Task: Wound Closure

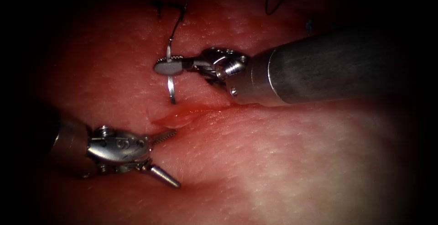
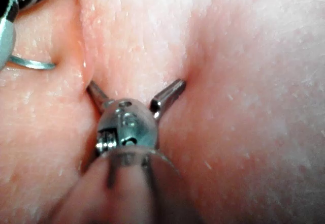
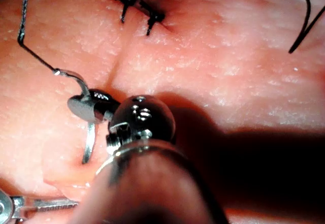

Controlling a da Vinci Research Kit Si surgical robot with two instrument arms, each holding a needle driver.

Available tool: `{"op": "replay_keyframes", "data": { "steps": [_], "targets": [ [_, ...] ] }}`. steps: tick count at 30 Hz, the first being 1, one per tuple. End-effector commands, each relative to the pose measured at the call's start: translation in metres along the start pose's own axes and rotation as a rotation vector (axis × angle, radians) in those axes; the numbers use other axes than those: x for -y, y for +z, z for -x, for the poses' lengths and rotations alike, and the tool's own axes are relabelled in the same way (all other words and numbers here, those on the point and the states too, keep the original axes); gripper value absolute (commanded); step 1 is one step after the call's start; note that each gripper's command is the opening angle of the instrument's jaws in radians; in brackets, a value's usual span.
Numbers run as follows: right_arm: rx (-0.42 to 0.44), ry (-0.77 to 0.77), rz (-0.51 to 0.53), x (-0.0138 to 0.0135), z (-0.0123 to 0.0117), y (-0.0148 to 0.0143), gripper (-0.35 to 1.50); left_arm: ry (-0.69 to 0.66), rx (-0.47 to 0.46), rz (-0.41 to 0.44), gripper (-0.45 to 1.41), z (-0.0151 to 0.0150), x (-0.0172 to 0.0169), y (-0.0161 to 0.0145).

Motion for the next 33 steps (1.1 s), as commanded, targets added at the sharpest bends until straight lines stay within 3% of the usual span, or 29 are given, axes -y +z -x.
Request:
{"op": "replay_keyframes", "data": {
  "steps": [1,11,20,22,24,25,26,30,31,33],
  "targets": [
    [0.017,0.009,-0.006,0.0001,0.0007,0.0010,-0.35,-0.002,-0.001,-0.005,0.94,-0.0008,0.0006,0.0007],
    [0.091,0.072,-0.049,0.0019,0.0031,0.0013,-0.35,0.000,0.000,0.001,0.94,-0.0009,0.0003,0.0003],
    [0.135,0.075,-0.022,0.0034,0.0051,0.0001,-0.35,0.000,0.000,0.001,0.94,-0.0010,0.0002,0.0003],
    [0.116,-0.014,-0.005,0.0036,0.0054,-0.0003,-0.35,0.001,0.000,0.000,0.94,-0.0010,0.0002,0.0003],
    [0.034,-0.208,-0.011,0.0039,0.0055,-0.0007,-0.35,0.001,0.000,0.000,0.94,-0.0010,0.0002,0.0003],
    [0.034,-0.208,-0.011,0.0039,0.0055,-0.0007,-0.35,0.001,0.000,0.000,0.94,-0.0010,0.0002,0.0003],
    [0.008,-0.335,0.013,0.0039,0.0055,-0.0007,-0.35,0.001,0.000,0.001,0.94,-0.0010,0.0002,0.0003],
    [-0.015,-0.473,0.043,0.0038,0.0055,-0.0004,-0.35,0.000,0.000,0.001,0.94,-0.0010,0.0002,0.0003],
    [-0.022,-0.606,0.079,0.0036,0.0053,-0.0001,-0.35,0.000,0.000,0.001,0.94,-0.0010,0.0002,0.0003],
    [-0.017,-0.670,0.088,0.0036,0.0053,0.0002,-0.35,0.001,0.000,0.001,0.94,-0.0010,0.0002,0.0003]
  ]
}}
